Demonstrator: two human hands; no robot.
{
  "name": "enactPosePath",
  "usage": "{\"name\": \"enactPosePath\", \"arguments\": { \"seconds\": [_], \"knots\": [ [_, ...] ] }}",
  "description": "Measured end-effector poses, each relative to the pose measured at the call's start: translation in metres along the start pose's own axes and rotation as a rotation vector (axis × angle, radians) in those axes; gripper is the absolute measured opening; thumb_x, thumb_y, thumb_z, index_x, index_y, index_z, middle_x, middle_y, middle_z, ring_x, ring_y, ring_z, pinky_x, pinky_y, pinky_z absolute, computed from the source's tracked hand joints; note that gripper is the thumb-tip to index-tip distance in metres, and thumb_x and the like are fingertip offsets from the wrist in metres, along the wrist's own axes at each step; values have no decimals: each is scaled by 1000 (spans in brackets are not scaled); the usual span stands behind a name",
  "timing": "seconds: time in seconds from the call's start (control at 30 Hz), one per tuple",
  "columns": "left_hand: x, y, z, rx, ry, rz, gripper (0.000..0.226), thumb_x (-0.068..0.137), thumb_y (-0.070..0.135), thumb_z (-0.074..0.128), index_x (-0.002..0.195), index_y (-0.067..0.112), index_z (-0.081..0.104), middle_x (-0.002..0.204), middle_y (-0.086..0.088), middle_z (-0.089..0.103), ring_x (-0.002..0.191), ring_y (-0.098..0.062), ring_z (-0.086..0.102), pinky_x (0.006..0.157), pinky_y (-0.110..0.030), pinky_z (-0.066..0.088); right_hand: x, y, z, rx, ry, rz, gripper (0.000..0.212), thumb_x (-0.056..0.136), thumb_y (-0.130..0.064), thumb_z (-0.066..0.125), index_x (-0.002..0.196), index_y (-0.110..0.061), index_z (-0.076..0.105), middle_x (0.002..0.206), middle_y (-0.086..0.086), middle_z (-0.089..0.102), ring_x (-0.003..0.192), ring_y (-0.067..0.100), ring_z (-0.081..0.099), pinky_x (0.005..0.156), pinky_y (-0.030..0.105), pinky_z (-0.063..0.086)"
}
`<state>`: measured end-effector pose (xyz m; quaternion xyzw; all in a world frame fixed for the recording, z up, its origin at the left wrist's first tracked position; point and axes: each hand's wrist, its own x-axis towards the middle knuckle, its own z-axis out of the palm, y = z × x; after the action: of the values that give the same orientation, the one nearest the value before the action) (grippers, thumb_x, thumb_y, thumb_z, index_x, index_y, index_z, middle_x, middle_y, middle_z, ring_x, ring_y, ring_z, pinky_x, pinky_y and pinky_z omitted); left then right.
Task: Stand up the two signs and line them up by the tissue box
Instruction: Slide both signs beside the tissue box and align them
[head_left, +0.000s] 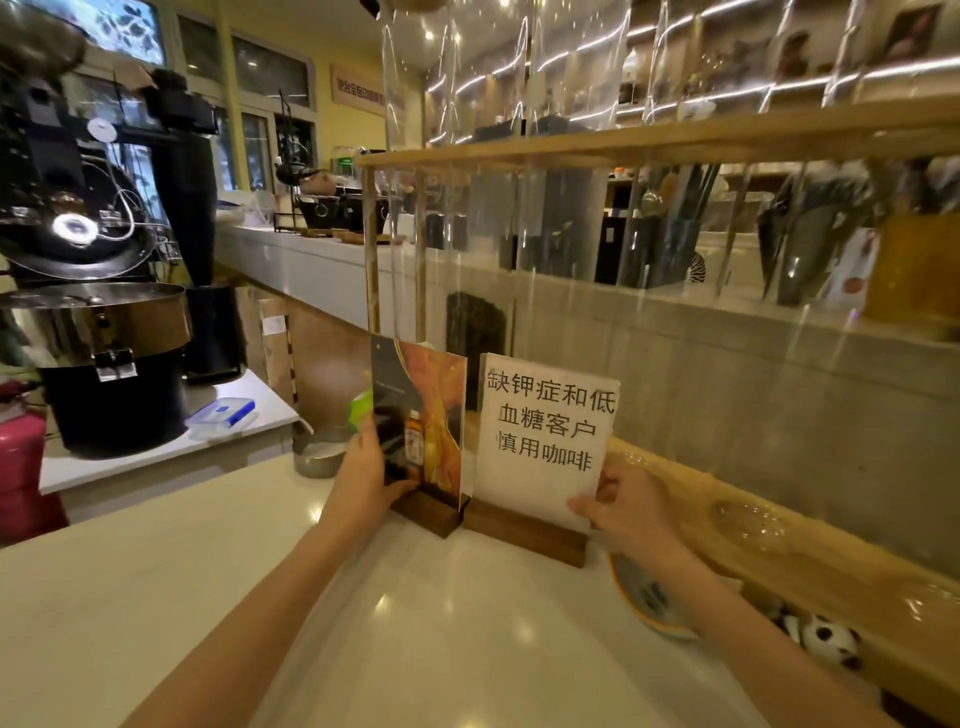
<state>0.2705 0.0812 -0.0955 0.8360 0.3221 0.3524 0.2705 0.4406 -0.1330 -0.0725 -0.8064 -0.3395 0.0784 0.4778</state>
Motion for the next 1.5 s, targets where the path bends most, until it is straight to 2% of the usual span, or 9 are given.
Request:
{"name": "enactPosePath", "arguments": {
  "seconds": [0.27,0.47,0.63,0.77,0.93,1.07,1.17,1.33,1.5],
  "knots": [
    [17,13,31,-15,-8,37,101,73,17,74,146,11,6,146,-16,34,134,-30,36,111,-44,33,-6,6,-7,13,69,21,31,77,-9,68,108,-11,65,97,2,70,92,21,65,80,41,56],
    [26,21,44,-65,-43,19,98,75,15,72,146,17,5,146,-15,32,134,-30,35,111,-45,33,-9,10,-9,-19,123,16,29,79,-11,66,109,-11,63,115,5,68,95,17,63,68,21,52],
    [30,26,52,-54,-60,3,95,77,16,70,146,20,4,145,-16,31,133,-31,36,110,-46,32,-14,9,-10,-38,151,13,36,82,-9,63,117,-11,59,128,4,61,114,22,58,61,6,43],
    [29,28,55,-43,-60,0,92,79,16,68,146,20,6,146,-17,31,133,-32,36,111,-47,33,-13,6,-13,-41,132,1,36,82,-9,62,118,-11,59,125,6,63,111,23,59,81,28,55],
    [25,27,58,35,-60,-32,90,80,18,67,147,17,7,150,-15,24,137,-31,29,113,-48,32,-9,-10,-24,-68,65,17,43,77,-10,68,118,-13,57,123,6,65,109,22,60,87,35,53],
    [20,30,60,133,-92,-84,80,80,27,67,144,16,20,150,-14,24,136,-31,31,111,-45,36,-2,-48,-47,57,93,-106,50,78,-13,69,122,-16,48,118,3,64,100,16,63,78,28,53],
    [13,31,60,113,-52,-141,54,83,30,62,129,11,42,140,-13,40,124,-28,46,103,-41,45,13,-83,-60,15,119,-293,51,80,-18,67,126,-18,44,106,-3,58,82,5,59,63,16,49],
    [7,28,58,67,-60,-184,27,85,34,58,100,12,62,107,-9,65,95,-21,61,88,-38,53,57,-128,-52,-257,63,-570,29,84,-22,61,112,-13,60,104,2,63,94,13,59,85,28,51],
    [8,25,60,70,-95,-183,25,84,35,59,95,13,65,104,-6,62,91,-17,59,85,-32,52,89,-145,-21,-499,-94,-615,25,85,-34,58,97,-14,67,93,3,68,85,16,63,79,31,54]
  ]
}}
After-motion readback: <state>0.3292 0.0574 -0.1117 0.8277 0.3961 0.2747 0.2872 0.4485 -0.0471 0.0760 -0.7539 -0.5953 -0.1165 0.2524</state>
